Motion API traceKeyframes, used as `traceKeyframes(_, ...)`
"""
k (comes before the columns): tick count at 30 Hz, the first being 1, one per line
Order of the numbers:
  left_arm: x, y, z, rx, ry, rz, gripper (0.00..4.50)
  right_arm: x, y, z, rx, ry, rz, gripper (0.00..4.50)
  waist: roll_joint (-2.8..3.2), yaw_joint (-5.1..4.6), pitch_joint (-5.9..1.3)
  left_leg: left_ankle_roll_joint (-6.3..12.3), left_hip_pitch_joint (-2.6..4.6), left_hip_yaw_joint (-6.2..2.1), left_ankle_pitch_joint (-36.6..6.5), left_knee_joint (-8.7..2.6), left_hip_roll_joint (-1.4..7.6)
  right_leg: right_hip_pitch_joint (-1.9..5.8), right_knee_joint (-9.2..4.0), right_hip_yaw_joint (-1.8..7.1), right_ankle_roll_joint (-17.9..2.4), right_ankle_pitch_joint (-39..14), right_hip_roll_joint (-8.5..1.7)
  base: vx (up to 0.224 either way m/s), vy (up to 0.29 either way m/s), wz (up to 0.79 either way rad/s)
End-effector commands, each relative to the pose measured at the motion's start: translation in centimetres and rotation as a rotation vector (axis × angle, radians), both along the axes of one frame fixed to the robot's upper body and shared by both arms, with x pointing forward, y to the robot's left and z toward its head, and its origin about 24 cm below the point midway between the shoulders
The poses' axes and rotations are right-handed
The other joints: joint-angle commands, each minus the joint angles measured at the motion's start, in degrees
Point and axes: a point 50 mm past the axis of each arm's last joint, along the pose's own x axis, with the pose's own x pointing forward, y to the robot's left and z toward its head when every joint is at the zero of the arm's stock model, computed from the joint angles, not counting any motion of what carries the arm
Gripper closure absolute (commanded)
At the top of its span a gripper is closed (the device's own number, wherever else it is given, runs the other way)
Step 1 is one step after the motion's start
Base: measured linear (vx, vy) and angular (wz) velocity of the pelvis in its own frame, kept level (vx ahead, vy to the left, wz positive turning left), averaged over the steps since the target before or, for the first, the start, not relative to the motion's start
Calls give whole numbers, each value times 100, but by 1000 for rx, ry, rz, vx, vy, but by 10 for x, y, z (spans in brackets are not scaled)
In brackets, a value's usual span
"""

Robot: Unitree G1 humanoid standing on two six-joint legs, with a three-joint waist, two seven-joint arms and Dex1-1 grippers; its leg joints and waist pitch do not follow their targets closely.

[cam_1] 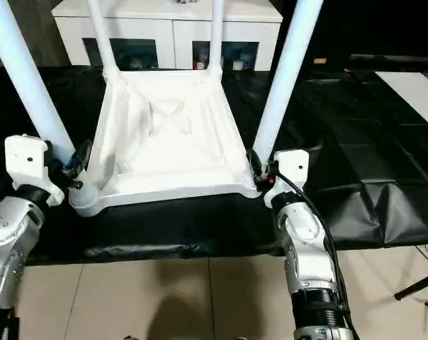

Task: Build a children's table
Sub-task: Flip table

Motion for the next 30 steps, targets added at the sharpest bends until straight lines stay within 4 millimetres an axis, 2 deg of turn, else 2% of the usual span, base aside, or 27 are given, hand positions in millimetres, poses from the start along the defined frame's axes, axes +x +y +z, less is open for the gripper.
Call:
traceKeyframes(1,-6,5,-21,7,100,35,185,-3,-13,18,2,-104,-67,208,76,-41,-366,50,22,-43,-680,-475,174,313,-375,307,-998,-294,-367,0,0,0)
traceKeyframes(3,-7,3,-21,-47,89,44,175,-7,-20,20,-12,-112,-100,185,131,-48,-369,87,22,-43,-582,-461,164,315,-365,305,-967,-177,-356,0,0,0)
traceKeyframes(4,-7,3,-21,-58,86,48,175,-7,-22,21,-13,-112,-109,185,119,-52,-370,95,24,-40,-572,-461,169,316,-372,305,-973,-162,-356,0,0,0)
traceKeyframes(5,-8,3,-21,-66,83,56,147,-9,-23,22,-5,-118,-104,164,124,-46,-374,103,17,-41,-553,-457,166,319,-367,305,-1000,-128,-356,0,0,0)
traceKeyframes(6,-9,3,-22,-76,83,58,141,-10,-23,24,6,-127,-90,163,169,-48,-366,104,10,-51,-618,-465,165,324,-370,299,-986,-189,-356,0,0,0)
traceKeyframes(7,-10,3,-23,-84,86,68,141,-13,-21,25,12,-138,-67,163,147,-58,-354,106,17,-44,-715,-475,169,318,-399,297,-962,-279,-350,0,0,0)
traceKeyframes(8,-12,4,-24,-85,88,76,141,-19,-19,26,22,-153,-37,162,168,-64,-349,96,20,-57,-842,-482,172,323,-404,295,-931,-391,-348,0,0,0)
traceKeyframes(9,-13,4,-24,-85,90,80,128,-22,-18,27,27,-161,-20,162,147,-65,-339,103,13,-58,-938,-491,179,327,-426,300,-871,-515,-358,0,0,0)
traceKeyframes(14,-19,9,-27,-95,90,128,128,-43,-11,18,33,-144,43,162,134,-142,-310,125,-14,-75,-1228,-522,179,321,-506,299,-773,-1072,-359,0,0,0)
traceKeyframes(16,-20,12,-27,-109,81,155,163,-50,-8,15,47,-131,64,162,134,-173,-309,122,-27,-92,-1294,-534,181,323,-520,294,-738,-1288,-364,0,0,0)
traceKeyframes(18,-21,14,-26,-111,73,170,163,-54,-6,13,56,-118,78,162,129,-184,-299,132,-14,-93,-1376,-534,180,295,-543,299,-681,-1448,-362,0,0,0)
traceKeyframes(21,-23,12,-26,-125,75,157,177,-58,5,0,60,-9,177,162,164,-195,-285,124,-8,-107,-1473,-545,185,275,-556,301,-691,-1525,-355,0,0,0)
traceKeyframes(24,-26,10,-28,-140,79,155,207,-56,18,-18,86,174,297,162,156,-204,-285,118,2,-107,-1500,-537,184,282,-551,305,-786,-1424,-343,0,0,0)
traceKeyframes(25,-26,9,-29,-146,82,154,207,-56,20,-21,95,202,314,162,167,-201,-289,119,-25,-121,-1419,-542,188,314,-540,306,-819,-1357,-366,0,0,0)
traceKeyframes(27,-27,8,-29,-175,83,168,211,-54,23,-24,116,240,335,162,124,-200,-296,132,-28,-117,-1331,-532,190,319,-530,307,-836,-1299,-371,0,0,0)
traceKeyframes(28,-27,7,-30,-195,84,171,237,-54,24,-25,124,258,337,162,147,-187,-307,125,-26,-114,-1206,-521,194,313,-523,308,-863,-1186,-377,0,0,0)
traceKeyframes(29,-27,7,-30,-211,84,171,241,-54,25,-26,136,276,339,162,130,-182,-310,133,-20,-106,-1124,-515,193,312,-511,311,-888,-1047,-369,0,0,0)
traceKeyframes(30,-27,5,-29,-241,79,174,241,-54,27,-27,165,298,352,162,138,-174,-319,138,-21,-109,-1068,-511,196,317,-495,310,-903,-960,-369,0,0,0)
